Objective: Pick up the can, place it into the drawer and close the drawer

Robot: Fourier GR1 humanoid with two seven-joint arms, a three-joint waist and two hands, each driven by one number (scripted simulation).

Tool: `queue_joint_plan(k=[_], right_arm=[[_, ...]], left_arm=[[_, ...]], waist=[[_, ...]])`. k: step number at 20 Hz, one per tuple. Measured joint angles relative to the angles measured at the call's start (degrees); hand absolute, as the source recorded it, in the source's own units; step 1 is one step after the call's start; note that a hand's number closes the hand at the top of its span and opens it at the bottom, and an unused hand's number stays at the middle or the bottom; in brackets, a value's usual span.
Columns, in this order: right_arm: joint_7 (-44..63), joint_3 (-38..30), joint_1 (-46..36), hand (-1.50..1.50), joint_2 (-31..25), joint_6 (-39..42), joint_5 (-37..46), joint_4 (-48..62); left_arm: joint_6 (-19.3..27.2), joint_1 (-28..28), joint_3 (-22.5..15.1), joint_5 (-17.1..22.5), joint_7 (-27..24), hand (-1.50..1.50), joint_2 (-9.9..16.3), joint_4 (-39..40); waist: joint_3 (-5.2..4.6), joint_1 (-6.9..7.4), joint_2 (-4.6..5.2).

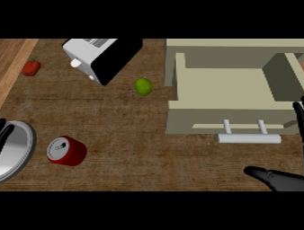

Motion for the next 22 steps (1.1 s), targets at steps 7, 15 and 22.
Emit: queue_joint_plan(k=[7,15,22], right_arm=[[-1.90,-5.51,5.15,-1.50,-1.59,4.12,-5.04,-0.38],[-3.63,-11.86,9.81,-1.50,-3.14,9.62,-11.14,-1.46],[-5.85,-14.52,13.54,-1.50,-2.84,13.70,-13.58,-1.65]], left_arm=[[-3.94,4.15,6.39,6.40,5.13,-1.50,1.36,-4.70],[-6.56,7.03,14.10,14.33,9.55,-1.50,1.00,-7.11],[-4.23,5.12,17.47,22.56,16.41,-1.50,1.00,-5.93]], waist=[[-0.01,-0.24,-0.04],[-0.01,-0.32,-0.06],[-0.01,-0.46,-0.05]])
